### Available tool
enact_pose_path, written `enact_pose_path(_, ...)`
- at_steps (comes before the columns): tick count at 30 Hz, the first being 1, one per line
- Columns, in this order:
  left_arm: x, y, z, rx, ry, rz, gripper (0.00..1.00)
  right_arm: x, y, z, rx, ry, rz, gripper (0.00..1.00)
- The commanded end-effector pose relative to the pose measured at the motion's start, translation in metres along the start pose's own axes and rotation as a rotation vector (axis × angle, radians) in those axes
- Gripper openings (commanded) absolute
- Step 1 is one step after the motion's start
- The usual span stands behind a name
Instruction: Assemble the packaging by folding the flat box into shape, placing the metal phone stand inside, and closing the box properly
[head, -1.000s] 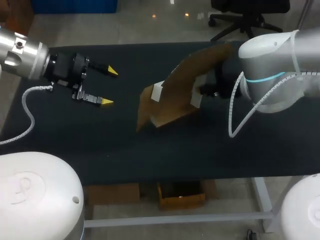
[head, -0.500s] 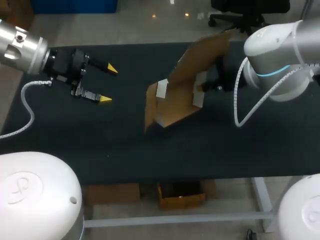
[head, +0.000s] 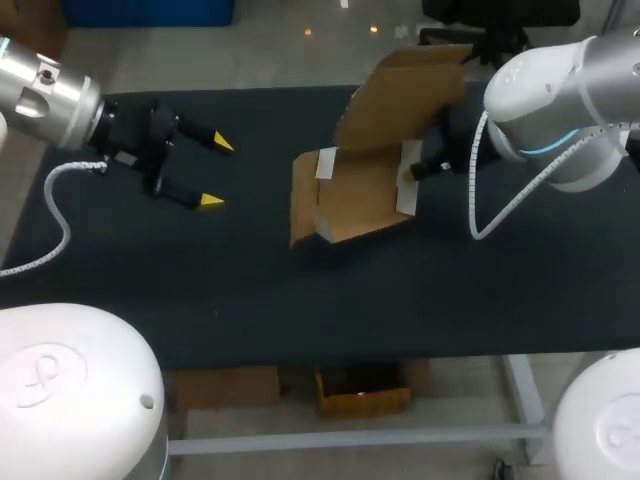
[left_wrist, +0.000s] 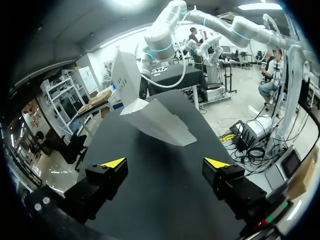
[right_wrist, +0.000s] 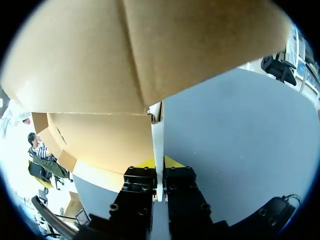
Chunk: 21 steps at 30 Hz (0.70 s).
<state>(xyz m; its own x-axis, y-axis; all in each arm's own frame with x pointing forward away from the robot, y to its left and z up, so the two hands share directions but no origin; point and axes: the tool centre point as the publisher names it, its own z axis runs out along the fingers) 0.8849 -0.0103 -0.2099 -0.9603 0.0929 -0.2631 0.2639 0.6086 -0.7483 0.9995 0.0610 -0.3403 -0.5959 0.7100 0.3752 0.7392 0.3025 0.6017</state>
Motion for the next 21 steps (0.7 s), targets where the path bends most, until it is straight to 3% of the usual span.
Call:
enact_pose_path(1, -0.001, -0.001, 0.007, -0.039, -0.006, -0.018, 1.00, 0.005, -0.001, -0.009, 0.123, -0.020, 0.033, 0.00)
enact_pose_path(14, -0.009, 0.017, 0.012, -0.089, -0.023, -0.033, 1.00, 0.018, -0.006, -0.016, 0.280, -0.094, 0.112, 0.00)
enact_pose_path(21, -0.013, 0.025, 0.010, -0.133, -0.016, -0.043, 1.00, 0.026, -0.020, -0.017, 0.463, -0.207, 0.238, 0.00)
